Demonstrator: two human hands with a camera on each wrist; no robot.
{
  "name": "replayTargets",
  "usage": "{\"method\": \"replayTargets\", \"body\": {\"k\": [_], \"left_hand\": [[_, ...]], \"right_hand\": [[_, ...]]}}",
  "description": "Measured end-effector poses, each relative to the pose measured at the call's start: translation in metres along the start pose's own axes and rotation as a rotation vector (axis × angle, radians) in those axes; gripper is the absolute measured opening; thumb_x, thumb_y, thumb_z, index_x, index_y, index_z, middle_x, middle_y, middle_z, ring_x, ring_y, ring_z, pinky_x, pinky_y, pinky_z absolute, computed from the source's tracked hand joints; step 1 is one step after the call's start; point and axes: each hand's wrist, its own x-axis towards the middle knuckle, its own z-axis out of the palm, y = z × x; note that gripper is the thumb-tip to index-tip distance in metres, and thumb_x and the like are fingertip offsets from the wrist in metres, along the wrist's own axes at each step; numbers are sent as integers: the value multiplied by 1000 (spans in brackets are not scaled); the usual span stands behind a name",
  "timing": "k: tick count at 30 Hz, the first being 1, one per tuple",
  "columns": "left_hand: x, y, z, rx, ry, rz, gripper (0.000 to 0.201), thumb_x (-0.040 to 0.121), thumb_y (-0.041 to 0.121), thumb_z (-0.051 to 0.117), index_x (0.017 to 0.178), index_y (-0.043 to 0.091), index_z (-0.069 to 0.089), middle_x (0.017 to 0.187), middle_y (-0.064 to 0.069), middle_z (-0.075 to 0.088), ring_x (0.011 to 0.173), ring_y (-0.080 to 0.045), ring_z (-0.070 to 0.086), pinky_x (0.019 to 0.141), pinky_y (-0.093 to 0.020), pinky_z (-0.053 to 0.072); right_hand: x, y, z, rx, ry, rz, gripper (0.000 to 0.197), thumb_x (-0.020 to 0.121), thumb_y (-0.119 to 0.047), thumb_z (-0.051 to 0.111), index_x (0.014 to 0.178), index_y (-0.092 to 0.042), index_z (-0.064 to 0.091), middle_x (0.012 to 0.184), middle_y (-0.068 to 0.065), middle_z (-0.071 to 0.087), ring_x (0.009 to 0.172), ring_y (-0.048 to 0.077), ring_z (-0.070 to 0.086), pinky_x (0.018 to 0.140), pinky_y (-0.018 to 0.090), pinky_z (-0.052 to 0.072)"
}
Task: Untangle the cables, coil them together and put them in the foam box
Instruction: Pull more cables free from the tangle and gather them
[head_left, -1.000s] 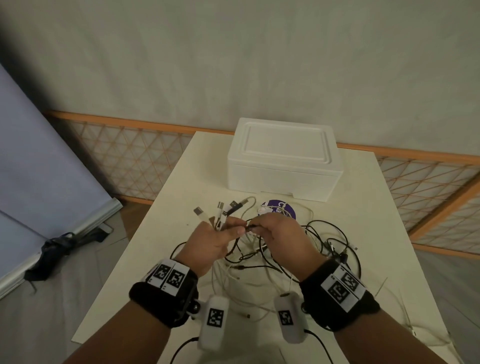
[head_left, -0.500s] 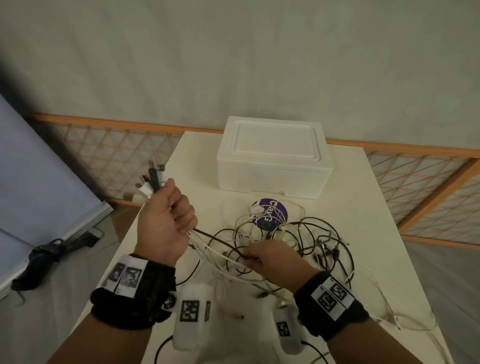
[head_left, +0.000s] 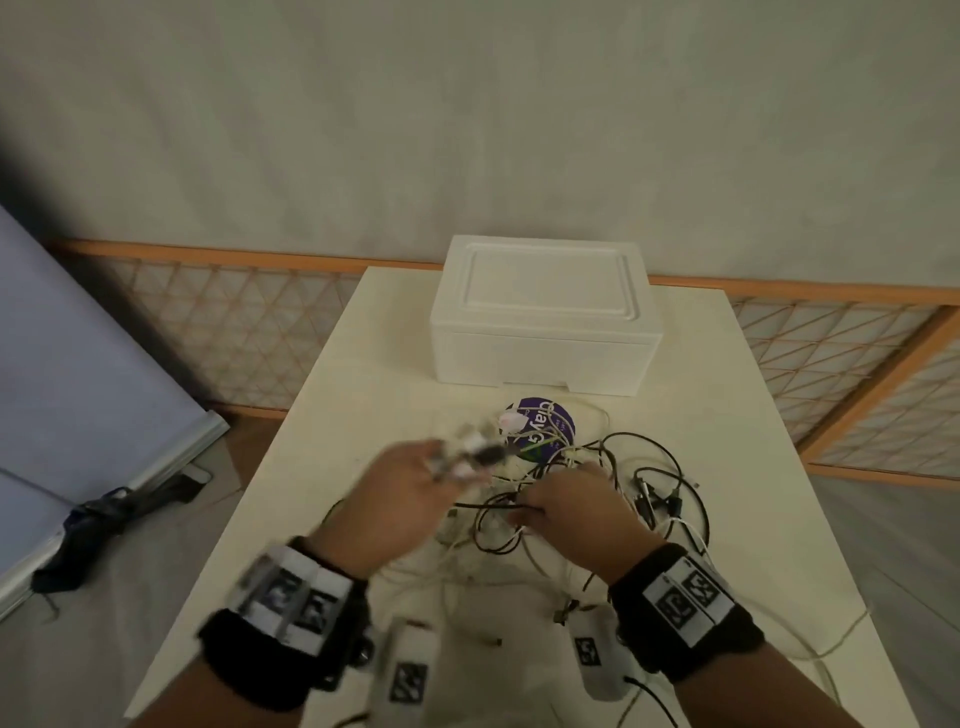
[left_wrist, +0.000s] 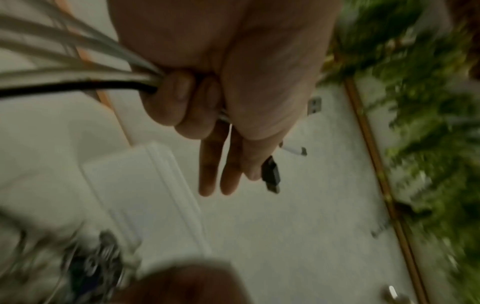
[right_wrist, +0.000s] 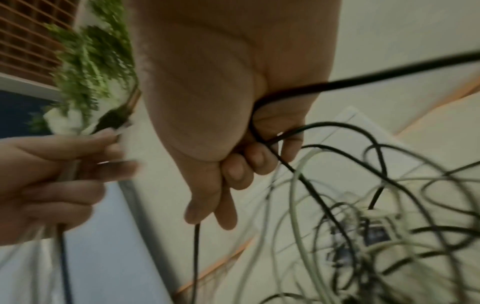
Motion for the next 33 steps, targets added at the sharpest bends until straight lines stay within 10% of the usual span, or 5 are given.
{"method": "replayTargets", "body": {"k": [5,13,17,23,33], "left_hand": [[2,-15,41,389,-292,92,37,92,34,44,129,37,49,108,6,67,99,-12,62,86,-33,48],[6,-22,-29,218,74,-107,32,87,35,66,59,21,59,41,8,51,41,-2,42,50,-27,29],[4,-28,-65,153,337,-184,38,84,41,67,60,13,60,53,3,56,56,-20,52,60,-31,35],[12,-30,-31,565,37,-9,33,88,11,51,116,17,68,123,-10,64,110,-29,59,96,-37,45],[21,-21,38,67,-353,-281,29,93,27,57,83,4,73,62,3,71,57,-3,64,56,-13,44]], "right_hand": [[2,-15,6,10,337,-147,24,74,-32,45,57,-25,59,50,-10,55,46,13,53,57,33,51],[-11,35,22,97,113,68,22,94,-35,49,85,-22,64,74,-4,65,75,16,62,77,29,41],[-18,53,25,86,35,240,20,97,-32,45,99,-28,64,86,-7,65,91,15,62,86,29,33],[3,24,15,-112,-30,172,20,96,-27,42,104,-32,60,98,-12,66,100,9,60,108,39,16],[15,-11,-2,-321,48,-9,10,66,-23,70,65,-32,64,47,-9,46,48,13,55,76,34,39]]}}
